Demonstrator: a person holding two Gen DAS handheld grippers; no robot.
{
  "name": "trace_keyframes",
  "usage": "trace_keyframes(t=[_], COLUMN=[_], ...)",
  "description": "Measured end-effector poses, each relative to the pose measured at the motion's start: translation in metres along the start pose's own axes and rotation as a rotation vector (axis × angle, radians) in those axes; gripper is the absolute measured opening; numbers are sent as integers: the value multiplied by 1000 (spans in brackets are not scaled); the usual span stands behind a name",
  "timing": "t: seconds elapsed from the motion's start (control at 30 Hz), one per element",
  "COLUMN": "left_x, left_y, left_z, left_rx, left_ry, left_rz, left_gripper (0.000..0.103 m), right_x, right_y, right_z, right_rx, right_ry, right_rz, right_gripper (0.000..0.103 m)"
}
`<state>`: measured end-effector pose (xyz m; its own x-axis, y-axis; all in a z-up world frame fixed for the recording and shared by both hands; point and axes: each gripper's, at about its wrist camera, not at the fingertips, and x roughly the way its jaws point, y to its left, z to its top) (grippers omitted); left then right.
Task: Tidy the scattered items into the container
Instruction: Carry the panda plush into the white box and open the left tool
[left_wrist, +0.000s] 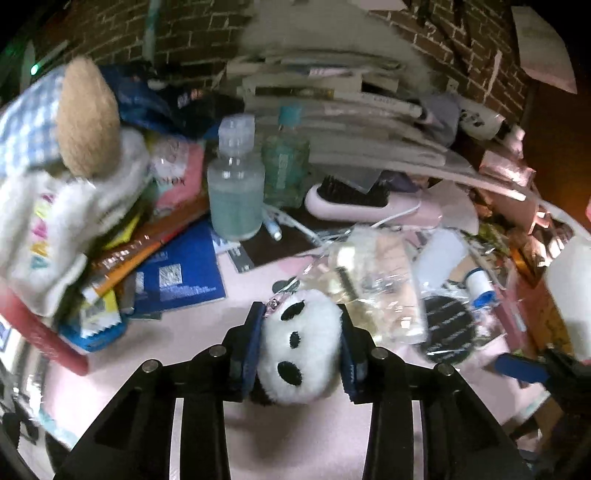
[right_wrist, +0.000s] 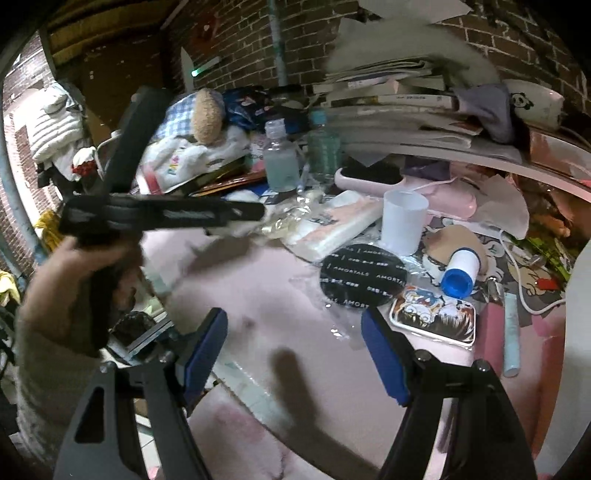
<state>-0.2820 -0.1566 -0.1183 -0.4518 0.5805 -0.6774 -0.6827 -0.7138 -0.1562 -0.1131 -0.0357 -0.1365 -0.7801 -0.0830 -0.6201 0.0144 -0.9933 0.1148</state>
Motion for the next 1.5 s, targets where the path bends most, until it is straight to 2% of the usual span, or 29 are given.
trace_keyframes(t=[0.13,0.27,0.37,0.63,0.77,0.9,1.0,1.27,1.4,1.47,1.5], left_x=[-24,-50,-68,-91,-84,-66,-45,0,11,10,9], left_y=[-8,-34,-67,-192,-273,-335,-362,-394,-399,-400,-399], left_z=[8,18,31,62,59,54,54,48,48,48,49], left_rx=[0,37,108,385,568,696,737,771,775,779,778], left_ry=[-21,-33,-37,22,134,233,300,451,466,457,448], left_rz=[-71,-235,-328,-551,-658,-642,-614,-582,-561,-557,-558], left_gripper=[31,31,31,31,31,31,31,34,49,65,69], right_x=[2,3,3,5,6,5,3,2,2,2,2], right_y=[-1,-3,-4,-8,-9,-12,-15,-21,-26,-27,-28], right_z=[-3,-7,-10,-14,-15,-16,-17,-20,-22,-22,-21], right_rx=[2,10,13,24,26,30,37,44,57,58,59], right_ry=[-1,-1,-4,-8,-5,-10,-15,-18,-20,-22,-20], right_rz=[-10,-18,-26,-17,-6,7,18,39,42,36,36], right_gripper=[72,72,72,72,72,72,72,72,73,72,72])
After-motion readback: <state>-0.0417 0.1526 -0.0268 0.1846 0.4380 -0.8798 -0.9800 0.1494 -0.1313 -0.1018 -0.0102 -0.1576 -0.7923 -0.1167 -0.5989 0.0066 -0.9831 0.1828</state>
